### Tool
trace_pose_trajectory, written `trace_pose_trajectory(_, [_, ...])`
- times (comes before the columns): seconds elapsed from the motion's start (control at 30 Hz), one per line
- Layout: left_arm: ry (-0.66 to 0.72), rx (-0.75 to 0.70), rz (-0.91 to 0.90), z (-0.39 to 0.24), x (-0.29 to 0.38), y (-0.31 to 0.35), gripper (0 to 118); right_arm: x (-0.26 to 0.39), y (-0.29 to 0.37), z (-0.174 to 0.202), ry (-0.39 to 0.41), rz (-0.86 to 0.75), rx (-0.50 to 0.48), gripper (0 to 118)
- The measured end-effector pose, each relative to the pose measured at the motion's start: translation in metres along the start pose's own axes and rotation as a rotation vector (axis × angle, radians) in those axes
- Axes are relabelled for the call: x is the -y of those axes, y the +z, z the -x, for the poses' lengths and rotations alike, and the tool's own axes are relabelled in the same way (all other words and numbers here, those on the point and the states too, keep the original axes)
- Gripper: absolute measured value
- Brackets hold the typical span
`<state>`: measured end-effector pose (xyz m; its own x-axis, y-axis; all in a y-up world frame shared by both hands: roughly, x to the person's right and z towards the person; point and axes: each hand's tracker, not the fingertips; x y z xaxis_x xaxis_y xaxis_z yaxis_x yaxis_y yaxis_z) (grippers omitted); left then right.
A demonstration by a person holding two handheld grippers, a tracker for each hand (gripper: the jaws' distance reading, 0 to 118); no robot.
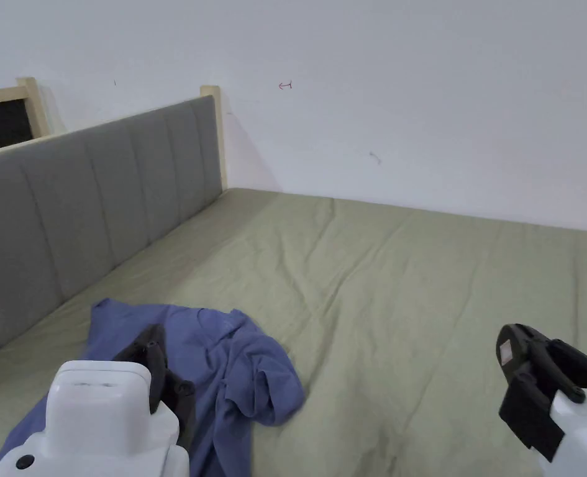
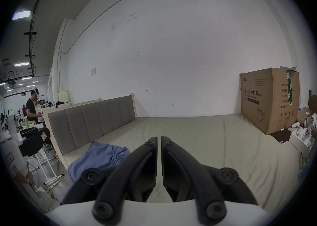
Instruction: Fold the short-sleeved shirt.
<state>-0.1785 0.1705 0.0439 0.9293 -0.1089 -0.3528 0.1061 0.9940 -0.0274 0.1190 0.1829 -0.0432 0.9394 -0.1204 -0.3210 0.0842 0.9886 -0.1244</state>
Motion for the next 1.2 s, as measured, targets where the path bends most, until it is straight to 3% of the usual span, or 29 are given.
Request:
trace_pose_trajectory(0.13, [0.064, 0.112, 0.119, 0.018, -0.018, -0.059, 0, 0.0, 0.002, -0.013, 0.003, 0.025, 0.015, 5])
trace_pose_trajectory(0.3, [0.052, 0.295, 0.635, 0.048, 0.023, -0.208, 1, 0.009, -0.007, -0.032, 0.007, 0.095, 0.045, 5])
trace_pose_trajectory(0.33, [0.068, 0.311, 0.704, 0.048, 0.04, -0.229, 7, 0.012, -0.009, -0.035, 0.004, 0.107, 0.049, 5])
trace_pose_trajectory(0.37, [0.084, 0.318, 0.765, 0.05, 0.058, -0.247, 30, 0.016, -0.013, -0.038, 0.003, 0.122, 0.053, 5])
trace_pose_trajectory(0.4, [0.084, 0.312, 0.818, 0.051, 0.076, -0.263, 82, 0.019, -0.017, -0.041, 0.003, 0.138, 0.056, 5])
trace_pose_trajectory(0.43, [0.073, 0.308, 0.872, 0.052, 0.091, -0.276, 113, 0.023, -0.02, -0.043, 0.002, 0.151, 0.059, 5])
trace_pose_trajectory(0.47, [0.065, 0.286, 0.941, 0.05, 0.113, -0.291, 118, 0.027, -0.024, -0.046, 0.0, 0.166, 0.064, 5])
trace_pose_trajectory(0.5, [0.063, 0.239, 0.942, 0.052, 0.127, -0.298, 110, 0.03, -0.027, -0.049, -0.001, 0.182, 0.068, 5])
trace_pose_trajectory(0.67, [-0.04, 0.138, 1.023, 0.039, 0.192, -0.346, 111, 0.044, -0.047, -0.064, -0.007, 0.263, 0.084, 5])
trace_pose_trajectory(0.73, [-0.101, 0.129, 1.08, 0.038, 0.218, -0.354, 118, 0.047, -0.052, -0.069, -0.008, 0.283, 0.091, 5])
trace_pose_trajectory(0.8, [-0.006, 0.173, 0.986, 0.043, 0.225, -0.352, 118, 0.05, -0.056, -0.072, -0.01, 0.295, 0.096, 5])
trace_pose_trajectory(0.97, [-0.091, 0.163, 0.941, 0.034, 0.208, -0.34, 114, 0.058, -0.057, -0.073, -0.036, 0.322, 0.097, 5])
trace_pose_trajectory(1.0, [-0.093, 0.22, 0.88, 0.034, 0.199, -0.33, 90, 0.058, -0.057, -0.072, -0.042, 0.328, 0.092, 5])
trace_pose_trajectory(1.03, [-0.115, 0.224, 0.839, 0.03, 0.191, -0.323, 59, 0.058, -0.056, -0.072, -0.045, 0.332, 0.087, 5])
trace_pose_trajectory(1.07, [-0.158, 0.179, 0.828, 0.026, 0.184, -0.317, 19, 0.058, -0.055, -0.071, -0.045, 0.334, 0.083, 5])
trace_pose_trajectory(1.1, [-0.18, 0.114, 0.832, 0.025, 0.178, -0.312, 0, 0.056, -0.053, -0.069, -0.042, 0.335, 0.079, 5])
trace_pose_trajectory(1.2, [-0.054, 0.176, 0.791, 0.04, 0.147, -0.302, 0, 0.045, -0.046, -0.067, -0.029, 0.323, 0.061, 5])
